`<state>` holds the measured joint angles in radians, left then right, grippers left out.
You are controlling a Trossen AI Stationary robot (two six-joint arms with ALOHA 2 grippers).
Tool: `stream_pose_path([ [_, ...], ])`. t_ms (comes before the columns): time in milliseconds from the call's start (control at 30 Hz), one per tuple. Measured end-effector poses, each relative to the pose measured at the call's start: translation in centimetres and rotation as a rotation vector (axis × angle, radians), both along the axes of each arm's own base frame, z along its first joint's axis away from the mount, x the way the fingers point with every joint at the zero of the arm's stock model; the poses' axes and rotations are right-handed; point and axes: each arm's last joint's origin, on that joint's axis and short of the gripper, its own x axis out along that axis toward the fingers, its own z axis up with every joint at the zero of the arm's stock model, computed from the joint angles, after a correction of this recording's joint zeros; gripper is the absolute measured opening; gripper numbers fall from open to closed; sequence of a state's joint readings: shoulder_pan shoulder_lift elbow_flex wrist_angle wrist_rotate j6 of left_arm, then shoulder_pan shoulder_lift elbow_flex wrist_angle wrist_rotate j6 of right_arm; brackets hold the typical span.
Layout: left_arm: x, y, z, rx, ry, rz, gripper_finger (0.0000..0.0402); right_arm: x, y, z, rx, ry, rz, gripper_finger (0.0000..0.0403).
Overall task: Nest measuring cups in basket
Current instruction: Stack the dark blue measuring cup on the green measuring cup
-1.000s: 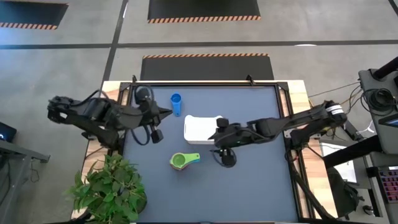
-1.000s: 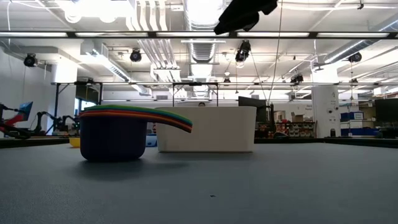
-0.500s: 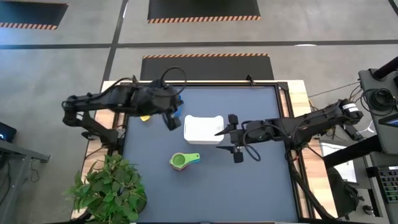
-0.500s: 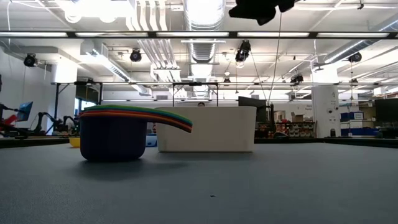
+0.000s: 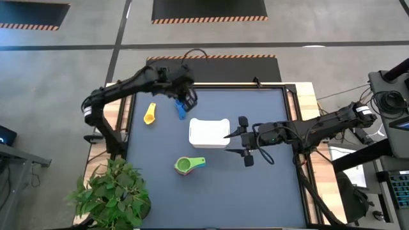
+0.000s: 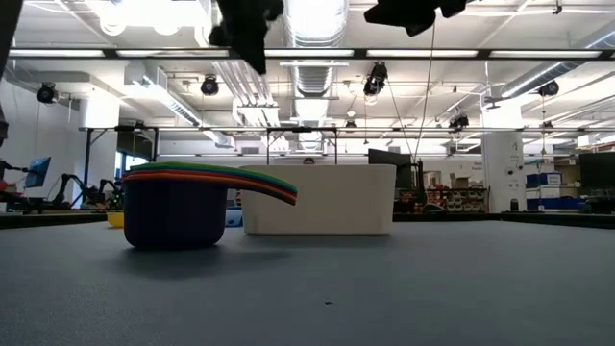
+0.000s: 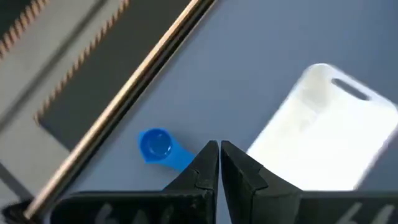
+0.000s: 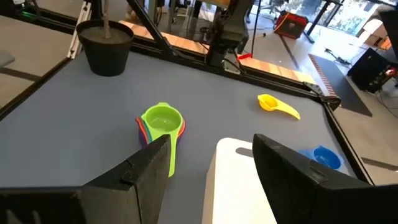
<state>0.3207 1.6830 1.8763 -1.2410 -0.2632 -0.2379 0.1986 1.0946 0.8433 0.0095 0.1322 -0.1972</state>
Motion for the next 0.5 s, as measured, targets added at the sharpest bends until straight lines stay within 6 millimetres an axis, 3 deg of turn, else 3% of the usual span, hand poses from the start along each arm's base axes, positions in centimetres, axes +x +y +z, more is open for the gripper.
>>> stream_pose_path([
  [200,0.3,4.4,-3.1,-0.067,0.07,0.147,0.0,-0.1,0.0,-0.2,-0.002,0.027,-0.001,0.0215],
  [500,1.6,8.3,-7.7,-0.128,0.18,0.248,0.0,-0.2,0.0,-0.4,-0.005,0.046,-0.001,0.0215],
])
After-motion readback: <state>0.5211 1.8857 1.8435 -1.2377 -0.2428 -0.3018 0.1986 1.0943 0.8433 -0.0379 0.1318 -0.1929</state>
